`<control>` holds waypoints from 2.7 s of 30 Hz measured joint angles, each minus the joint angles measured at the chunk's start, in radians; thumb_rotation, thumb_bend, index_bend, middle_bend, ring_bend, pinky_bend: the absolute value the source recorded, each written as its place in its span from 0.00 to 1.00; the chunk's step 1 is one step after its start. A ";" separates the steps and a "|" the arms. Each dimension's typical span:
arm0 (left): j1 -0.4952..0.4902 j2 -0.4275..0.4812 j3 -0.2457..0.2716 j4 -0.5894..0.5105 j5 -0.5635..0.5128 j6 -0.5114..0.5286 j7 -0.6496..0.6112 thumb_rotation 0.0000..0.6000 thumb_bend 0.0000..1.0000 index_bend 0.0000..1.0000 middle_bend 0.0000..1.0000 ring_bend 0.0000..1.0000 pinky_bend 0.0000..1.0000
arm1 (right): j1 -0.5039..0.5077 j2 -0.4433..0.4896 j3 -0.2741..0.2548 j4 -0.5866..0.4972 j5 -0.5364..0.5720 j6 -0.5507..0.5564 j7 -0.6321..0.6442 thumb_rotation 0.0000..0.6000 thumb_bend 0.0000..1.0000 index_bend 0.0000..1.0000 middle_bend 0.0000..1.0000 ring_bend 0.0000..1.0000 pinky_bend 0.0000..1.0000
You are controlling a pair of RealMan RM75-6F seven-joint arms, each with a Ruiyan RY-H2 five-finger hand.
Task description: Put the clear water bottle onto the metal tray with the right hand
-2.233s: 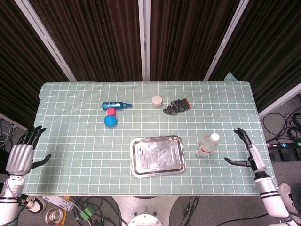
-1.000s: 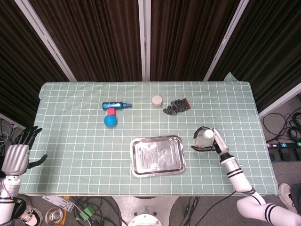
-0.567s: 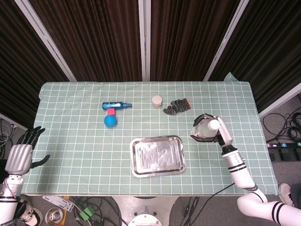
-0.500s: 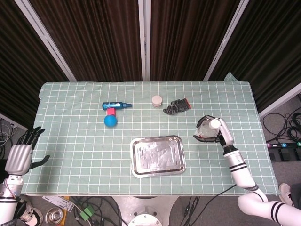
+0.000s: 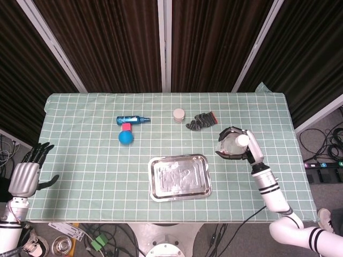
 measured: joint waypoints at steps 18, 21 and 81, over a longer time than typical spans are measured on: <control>0.009 0.006 0.003 -0.011 0.000 0.013 0.003 1.00 0.23 0.16 0.18 0.09 0.19 | -0.012 -0.049 -0.070 0.152 0.014 -0.056 0.033 1.00 0.05 0.71 0.57 0.38 0.42; 0.011 0.003 0.008 -0.012 0.000 0.010 0.011 1.00 0.23 0.16 0.18 0.09 0.19 | 0.034 -0.078 -0.051 0.104 0.025 -0.094 0.002 1.00 0.05 0.71 0.56 0.38 0.42; 0.040 0.023 0.004 0.018 -0.021 0.027 -0.027 1.00 0.23 0.16 0.18 0.09 0.19 | 0.191 -0.337 -0.096 0.306 0.004 -0.309 0.045 1.00 0.00 0.54 0.51 0.30 0.35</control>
